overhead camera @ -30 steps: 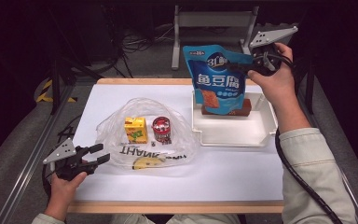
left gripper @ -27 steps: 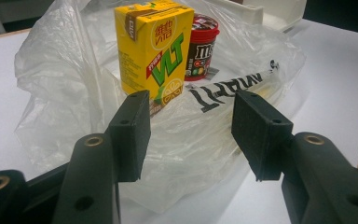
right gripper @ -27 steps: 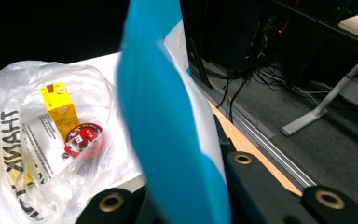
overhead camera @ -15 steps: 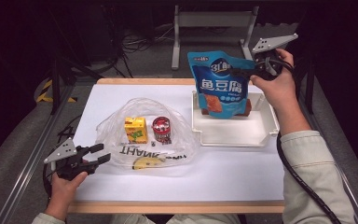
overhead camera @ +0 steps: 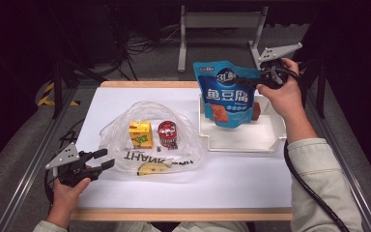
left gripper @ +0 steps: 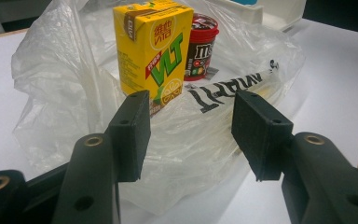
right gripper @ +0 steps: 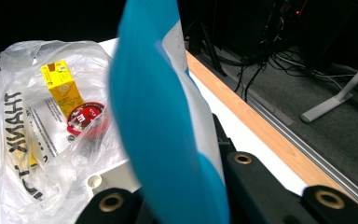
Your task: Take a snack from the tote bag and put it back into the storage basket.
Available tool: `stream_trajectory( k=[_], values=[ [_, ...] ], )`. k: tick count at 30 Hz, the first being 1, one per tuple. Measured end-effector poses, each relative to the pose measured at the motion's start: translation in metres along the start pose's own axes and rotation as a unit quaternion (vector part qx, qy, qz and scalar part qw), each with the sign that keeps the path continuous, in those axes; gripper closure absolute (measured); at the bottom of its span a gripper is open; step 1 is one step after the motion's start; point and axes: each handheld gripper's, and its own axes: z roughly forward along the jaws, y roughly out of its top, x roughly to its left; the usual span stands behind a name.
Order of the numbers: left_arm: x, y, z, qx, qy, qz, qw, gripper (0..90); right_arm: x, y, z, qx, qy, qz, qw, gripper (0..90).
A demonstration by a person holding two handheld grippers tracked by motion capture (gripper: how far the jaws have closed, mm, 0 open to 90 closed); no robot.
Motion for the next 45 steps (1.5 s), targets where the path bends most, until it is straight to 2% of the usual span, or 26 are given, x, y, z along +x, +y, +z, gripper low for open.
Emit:
stream_trajectory(
  k=[24, 34, 45],
  values=[
    [0.0, 0.0, -0.001, 0.0, 0.002, 0.0, 1.0, 47.5, -0.011, -0.025, 0.025, -0.001, 0.009, 0.019, 0.9998, 90.0],
    [0.0, -0.001, 0.0, 0.0, 0.0, -0.002, 1.0, 47.5, -0.014, -0.028, 0.029, 0.0, 0.004, 0.023, 0.9997, 90.0],
    [0.001, -0.001, -0.001, 0.001, 0.001, -0.001, 1.0, 47.5, -0.018, -0.031, 0.034, 0.002, 0.011, 0.027, 0.9996, 90.0]
  ],
)
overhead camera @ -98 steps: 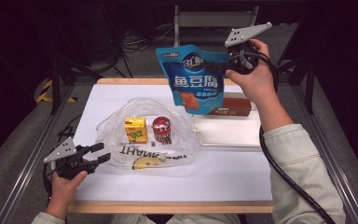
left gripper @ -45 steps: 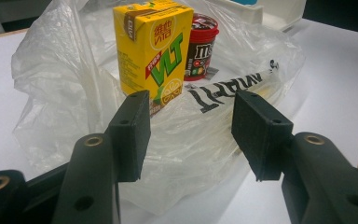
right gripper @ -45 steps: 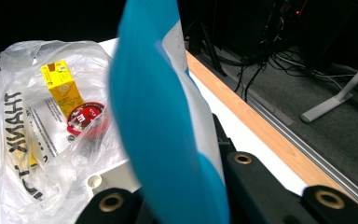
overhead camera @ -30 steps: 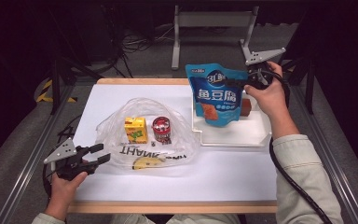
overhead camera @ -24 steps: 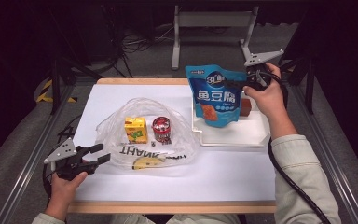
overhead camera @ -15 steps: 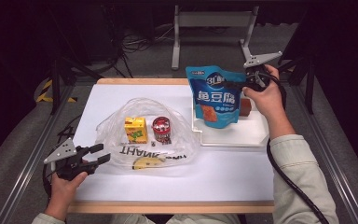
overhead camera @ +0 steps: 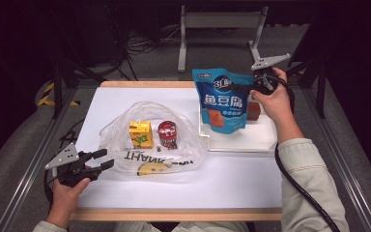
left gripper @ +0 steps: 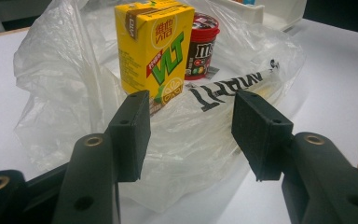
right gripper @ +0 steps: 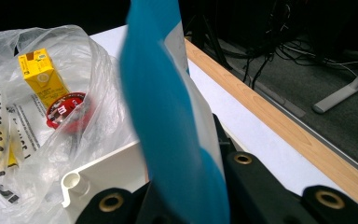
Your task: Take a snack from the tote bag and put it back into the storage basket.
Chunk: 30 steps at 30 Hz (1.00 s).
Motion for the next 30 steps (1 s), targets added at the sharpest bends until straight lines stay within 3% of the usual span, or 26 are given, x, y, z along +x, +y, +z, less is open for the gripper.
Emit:
stream_trajectory(
  k=[17, 30],
  values=[
    [0.0, 0.0, 0.001, 0.0, -0.001, -0.002, 1.0, 47.4, -0.007, -0.011, -0.004, -0.014, 0.008, 0.01, 0.9998, 89.8],
    [-0.001, 0.0, 0.001, 0.002, -0.002, -0.002, 1.0, 47.4, -0.013, -0.021, -0.008, -0.015, -0.006, 0.015, 0.9997, 87.4]
  ],
)
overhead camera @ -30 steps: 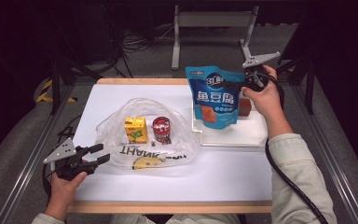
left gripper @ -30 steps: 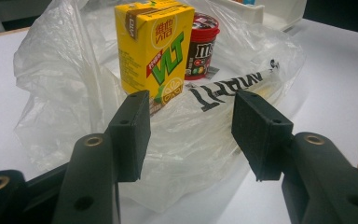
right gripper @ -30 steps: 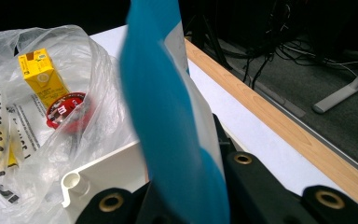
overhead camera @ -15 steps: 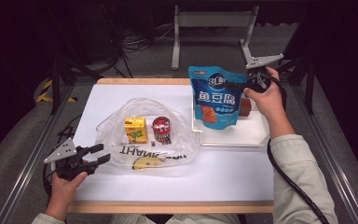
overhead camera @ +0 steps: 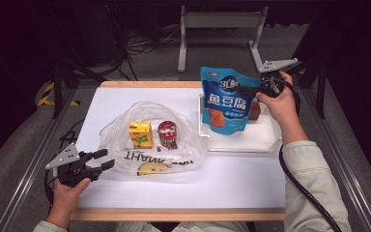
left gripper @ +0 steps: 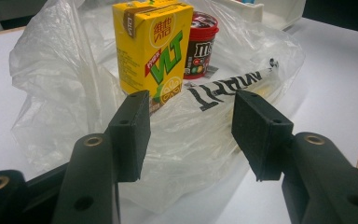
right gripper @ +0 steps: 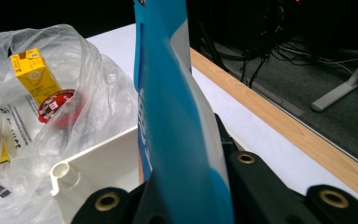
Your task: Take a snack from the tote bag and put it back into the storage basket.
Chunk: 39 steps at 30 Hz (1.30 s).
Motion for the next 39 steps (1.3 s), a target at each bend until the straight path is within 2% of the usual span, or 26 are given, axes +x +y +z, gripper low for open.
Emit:
stream_trajectory(
  k=[11, 19, 20, 21, 27, 32, 36, 37, 39],
  values=[
    [0.0, 0.0, 0.0, -0.001, 0.0, 0.001, 1.0, 47.4, -0.003, -0.006, -0.003, -0.008, -0.007, -0.003, 0.9999, 82.7],
    [0.0, 0.0, 0.0, 0.0, -0.001, 0.001, 1.0, 47.4, -0.002, -0.006, -0.004, -0.009, -0.008, -0.005, 0.9999, 72.3],
    [0.0, 0.0, 0.0, 0.0, 0.0, 0.005, 1.0, 47.4, 0.0, -0.005, -0.004, -0.011, -0.008, -0.006, 0.9999, 65.3],
    [0.0, 0.001, 0.001, 0.0, -0.001, 0.004, 1.0, 47.4, 0.001, -0.004, -0.004, -0.018, -0.008, -0.001, 0.9998, 53.8],
    [0.001, 0.002, 0.003, 0.0, -0.004, 0.006, 1.0, 47.4, 0.007, 0.001, -0.009, -0.034, -0.017, 0.002, 0.9993, 34.6],
    [0.002, 0.003, 0.005, 0.001, -0.006, 0.008, 1.0, 47.3, 0.016, 0.01, -0.015, -0.043, -0.022, -0.011, 0.9988, 30.4],
    [0.001, 0.004, 0.006, 0.001, -0.007, 0.005, 1.0, 47.4, 0.026, 0.019, -0.019, -0.043, -0.025, -0.029, 0.9983, 29.2],
    [0.001, 0.004, 0.006, 0.001, -0.008, 0.006, 0.9999, 47.4, 0.033, 0.026, -0.022, -0.042, -0.028, -0.043, 0.9978, 28.9],
    [0.001, 0.004, 0.007, 0.0, -0.008, 0.009, 0.9999, 47.4, 0.036, 0.029, -0.023, -0.043, -0.027, -0.046, 0.9976, 28.8]
  ],
)
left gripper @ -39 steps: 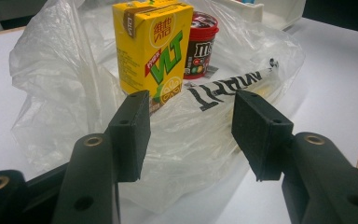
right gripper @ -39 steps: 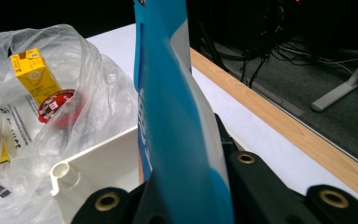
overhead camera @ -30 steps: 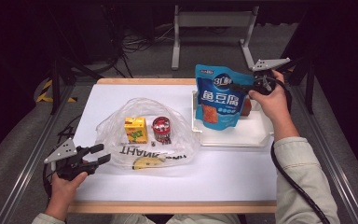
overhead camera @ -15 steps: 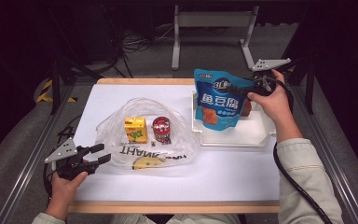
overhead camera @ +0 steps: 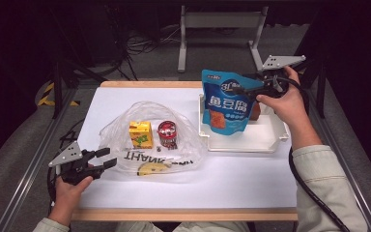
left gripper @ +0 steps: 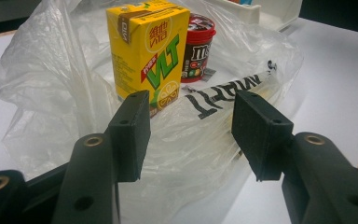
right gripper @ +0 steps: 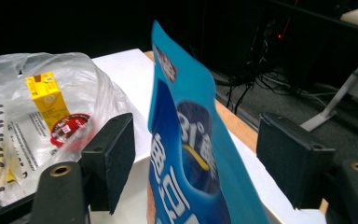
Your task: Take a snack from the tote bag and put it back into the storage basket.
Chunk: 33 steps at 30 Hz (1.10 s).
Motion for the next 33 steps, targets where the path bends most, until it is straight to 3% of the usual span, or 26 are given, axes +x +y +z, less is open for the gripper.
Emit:
stream_trajectory(
  k=[7, 10, 14, 20, 33],
  values=[
    [0.0, 0.0, 0.0, 0.0, 0.0, 0.0, 1.0, 47.4, 0.021, 0.025, -0.001, -0.018, 0.007, -0.026, 0.9995, 28.0],
    [0.0, 0.0, 0.001, 0.0, -0.001, -0.002, 1.0, 47.4, 0.023, 0.027, -0.001, -0.021, 0.011, -0.026, 0.9994, 28.0],
    [0.0, 0.0, 0.0, 0.002, 0.0, -0.002, 1.0, 47.3, 0.038, 0.038, 0.005, -0.026, 0.025, -0.035, 0.9988, 27.6],
    [-0.001, -0.001, -0.003, 0.0, 0.003, -0.004, 1.0, 47.3, 0.059, 0.054, 0.017, -0.033, 0.049, -0.052, 0.9969, 27.6],
    [-0.003, -0.006, -0.012, -0.001, 0.012, -0.006, 0.9999, 47.3, 0.087, 0.071, 0.053, -0.026, 0.099, -0.061, 0.9929, 25.6]
  ],
)
